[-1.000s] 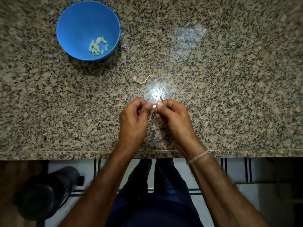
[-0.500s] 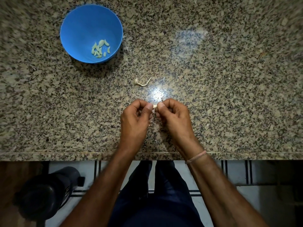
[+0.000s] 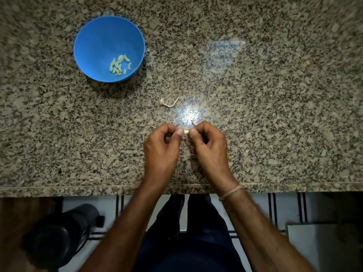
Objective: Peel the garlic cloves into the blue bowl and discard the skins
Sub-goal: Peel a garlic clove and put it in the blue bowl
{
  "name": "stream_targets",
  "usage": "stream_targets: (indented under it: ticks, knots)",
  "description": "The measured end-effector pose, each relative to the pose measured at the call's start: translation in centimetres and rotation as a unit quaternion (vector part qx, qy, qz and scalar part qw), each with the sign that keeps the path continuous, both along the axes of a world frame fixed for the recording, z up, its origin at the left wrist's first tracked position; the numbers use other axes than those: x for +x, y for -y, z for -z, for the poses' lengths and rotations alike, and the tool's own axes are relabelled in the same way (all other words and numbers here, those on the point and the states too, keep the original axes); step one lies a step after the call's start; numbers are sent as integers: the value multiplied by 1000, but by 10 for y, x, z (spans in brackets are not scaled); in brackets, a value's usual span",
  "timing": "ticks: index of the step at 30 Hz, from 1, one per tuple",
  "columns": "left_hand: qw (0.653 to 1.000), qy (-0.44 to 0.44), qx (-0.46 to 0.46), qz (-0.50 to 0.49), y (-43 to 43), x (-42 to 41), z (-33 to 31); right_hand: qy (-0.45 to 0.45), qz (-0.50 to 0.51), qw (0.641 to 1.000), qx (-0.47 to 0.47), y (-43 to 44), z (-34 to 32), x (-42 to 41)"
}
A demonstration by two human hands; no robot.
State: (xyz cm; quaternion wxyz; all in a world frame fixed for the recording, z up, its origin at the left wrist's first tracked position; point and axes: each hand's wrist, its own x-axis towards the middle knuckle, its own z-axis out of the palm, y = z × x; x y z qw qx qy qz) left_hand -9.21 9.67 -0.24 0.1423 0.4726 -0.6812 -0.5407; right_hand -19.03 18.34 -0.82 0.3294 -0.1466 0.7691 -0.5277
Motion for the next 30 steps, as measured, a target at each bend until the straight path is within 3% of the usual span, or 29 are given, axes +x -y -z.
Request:
stream_targets:
  ticks: [1, 2, 4, 5, 6, 7, 9, 10, 11, 12, 13, 14, 15, 16, 18, 19, 20, 21, 22, 23, 24, 25, 27, 29, 30]
  knots:
    - [995, 8, -99, 27, 0, 0, -1, 102, 28, 994, -13, 0, -3, 1]
    - [989, 4, -143, 38, 0, -1, -2, 203, 53, 977, -37, 1, -6, 0]
    - [993, -8, -118, 31, 0, -1, -1, 329, 86, 937, -78, 1, -9, -2]
    - [999, -17, -41, 7, 1, -1, 0, 319, 86, 941, -79, 1, -9, -1]
    - [996, -34, 78, -32, 2, -3, -1, 237, 67, 967, -61, 0, -8, 0]
    - [972, -53, 216, -75, 5, -5, -3, 89, 25, 995, -29, -2, -4, 0]
    - [902, -69, 409, -120, 10, -6, -6, -206, -63, 976, 16, -6, 3, 0]
    - [882, -72, 447, -131, 11, -5, -7, -274, -83, 958, 18, -6, 6, -1]
    - [876, -77, 455, -140, 10, -5, -7, -277, -85, 957, 13, -6, 6, 0]
    - [893, -80, 422, -134, 8, -5, -7, -213, -71, 974, 9, -5, 4, 0]
    - [934, -69, 333, -108, 5, -4, -6, -89, -39, 995, -2, -3, 0, -2]
    - [977, -46, 198, -62, 2, -2, -5, 63, -1, 998, -25, -1, -4, -4]
    - [999, -20, 41, -8, -1, 0, -4, 208, 30, 977, -45, 0, -9, -6]
    - [996, -9, -84, 33, -1, 1, -3, 319, 52, 944, -58, 1, -12, -9]
    - [979, -14, -192, 73, 2, 2, -1, 395, 70, 914, -61, 2, -12, -12]
    - [980, -10, -185, 77, 3, 2, -1, 361, 65, 929, -57, 1, -12, -11]
    - [989, -2, -129, 65, 4, 2, -2, 264, 44, 963, -41, -1, -10, -9]
    - [999, -2, -17, 36, 6, -1, -5, 117, 6, 993, -18, -4, -7, -8]
    - [990, -27, 137, -1, 7, -4, -8, -39, -39, 998, 2, -6, -3, -8]
    - [959, -55, 277, -38, 9, -6, -12, -163, -75, 984, 10, -8, 0, -8]
    - [926, -76, 364, -60, 11, -7, -14, -235, -93, 967, 7, -7, 2, -8]
    - [912, -83, 396, -67, 13, -7, -14, -269, -98, 958, -1, -6, 4, -10]
    - [923, -82, 371, -62, 13, -6, -13, -287, -94, 953, 2, -4, 4, -11]
    - [964, -66, 256, -40, 9, -4, -13, -173, -60, 983, 5, -3, -3, -10]
    - [983, -52, 172, -21, 8, -2, -12, -49, -25, 998, -12, -2, -7, -9]
